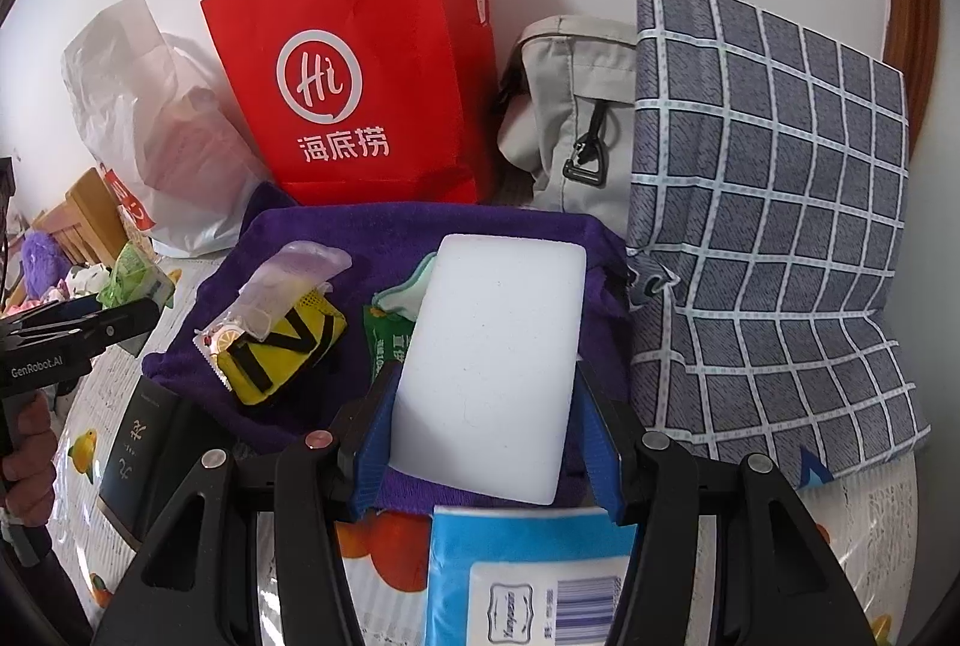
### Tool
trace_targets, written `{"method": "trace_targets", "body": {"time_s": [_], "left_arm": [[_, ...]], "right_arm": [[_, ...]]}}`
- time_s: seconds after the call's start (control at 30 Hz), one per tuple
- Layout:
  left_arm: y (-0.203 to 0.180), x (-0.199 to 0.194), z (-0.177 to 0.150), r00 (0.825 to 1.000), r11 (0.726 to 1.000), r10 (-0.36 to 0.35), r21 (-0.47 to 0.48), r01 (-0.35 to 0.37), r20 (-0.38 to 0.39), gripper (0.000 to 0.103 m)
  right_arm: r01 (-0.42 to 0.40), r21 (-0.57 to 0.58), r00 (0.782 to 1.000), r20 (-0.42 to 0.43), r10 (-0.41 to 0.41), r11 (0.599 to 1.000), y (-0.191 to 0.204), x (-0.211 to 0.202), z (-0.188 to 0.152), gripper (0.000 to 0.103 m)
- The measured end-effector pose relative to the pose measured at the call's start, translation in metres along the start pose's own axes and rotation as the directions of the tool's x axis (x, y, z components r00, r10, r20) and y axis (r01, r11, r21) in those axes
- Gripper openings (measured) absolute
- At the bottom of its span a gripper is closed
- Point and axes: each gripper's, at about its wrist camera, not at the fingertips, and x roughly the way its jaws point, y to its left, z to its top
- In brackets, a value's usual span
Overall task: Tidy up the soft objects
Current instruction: 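Lower and release the green tissue pack from the left tool while the right tool releases the sponge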
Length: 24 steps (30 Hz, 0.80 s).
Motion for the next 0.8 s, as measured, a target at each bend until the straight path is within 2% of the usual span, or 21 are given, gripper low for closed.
{"method": "trace_targets", "body": {"time_s": [0.8], "left_arm": [[-0.002, 0.034, 0.022, 0.999, 1.000, -0.027, 0.003, 0.027, -0.024, 0.074]], "right_arm": [[-0.077, -0.048, 0.996, -0.049, 0.075, 0.996, 0.029, 0.046, 0.016, 0.055]]}}
